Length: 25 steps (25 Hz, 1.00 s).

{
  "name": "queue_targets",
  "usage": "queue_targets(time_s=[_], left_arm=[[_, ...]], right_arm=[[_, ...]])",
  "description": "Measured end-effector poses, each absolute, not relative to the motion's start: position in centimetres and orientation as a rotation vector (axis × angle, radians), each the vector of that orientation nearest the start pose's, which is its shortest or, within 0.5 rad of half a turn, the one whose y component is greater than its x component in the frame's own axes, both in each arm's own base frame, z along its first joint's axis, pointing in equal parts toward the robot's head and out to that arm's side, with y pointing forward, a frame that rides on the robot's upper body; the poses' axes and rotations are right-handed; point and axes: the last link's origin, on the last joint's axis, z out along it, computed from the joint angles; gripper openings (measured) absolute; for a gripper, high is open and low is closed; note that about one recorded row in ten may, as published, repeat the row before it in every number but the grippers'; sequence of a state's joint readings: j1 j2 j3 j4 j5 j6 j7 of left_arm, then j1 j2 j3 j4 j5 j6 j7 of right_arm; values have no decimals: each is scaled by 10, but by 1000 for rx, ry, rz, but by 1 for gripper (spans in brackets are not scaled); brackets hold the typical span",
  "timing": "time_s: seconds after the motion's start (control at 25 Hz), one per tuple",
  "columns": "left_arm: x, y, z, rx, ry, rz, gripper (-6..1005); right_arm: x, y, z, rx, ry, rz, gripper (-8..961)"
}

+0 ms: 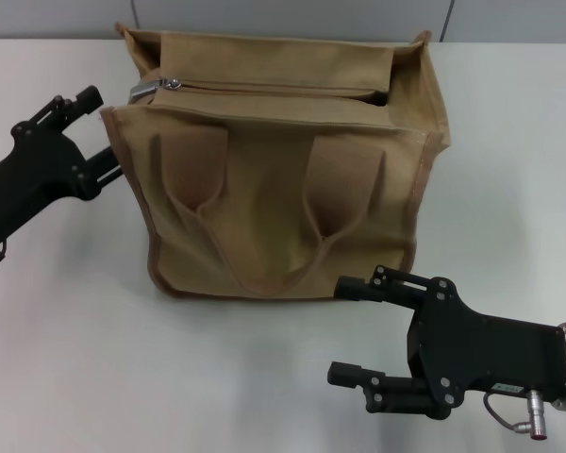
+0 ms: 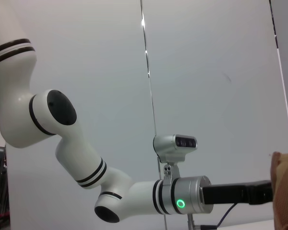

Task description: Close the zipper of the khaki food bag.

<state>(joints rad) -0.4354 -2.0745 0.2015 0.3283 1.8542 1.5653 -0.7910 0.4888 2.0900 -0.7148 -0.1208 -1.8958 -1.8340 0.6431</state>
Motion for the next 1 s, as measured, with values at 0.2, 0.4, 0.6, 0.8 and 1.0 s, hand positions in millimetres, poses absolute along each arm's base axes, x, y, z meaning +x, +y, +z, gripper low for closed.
queue_targets(time_s=[0.2, 0.4, 0.6, 0.8, 1.0], left_arm=[[-310, 304, 21, -2062, -450, -1024, 769], [-312, 298, 26, -1976, -463, -1082, 768], [-313, 296, 25, -1985, -465, -1081, 767], [-313, 293, 21, -1984, -447, -1073, 766], [-313, 288, 16, -1957, -428, -1071, 582]], right_arm=[[246, 228, -64, -2740, 170, 1308, 730], [246, 228, -64, -2728, 175, 1310, 726], [246, 229, -64, -2729, 174, 1310, 723], [246, 228, -64, -2728, 179, 1310, 720], [246, 227, -65, -2728, 190, 1317, 716]])
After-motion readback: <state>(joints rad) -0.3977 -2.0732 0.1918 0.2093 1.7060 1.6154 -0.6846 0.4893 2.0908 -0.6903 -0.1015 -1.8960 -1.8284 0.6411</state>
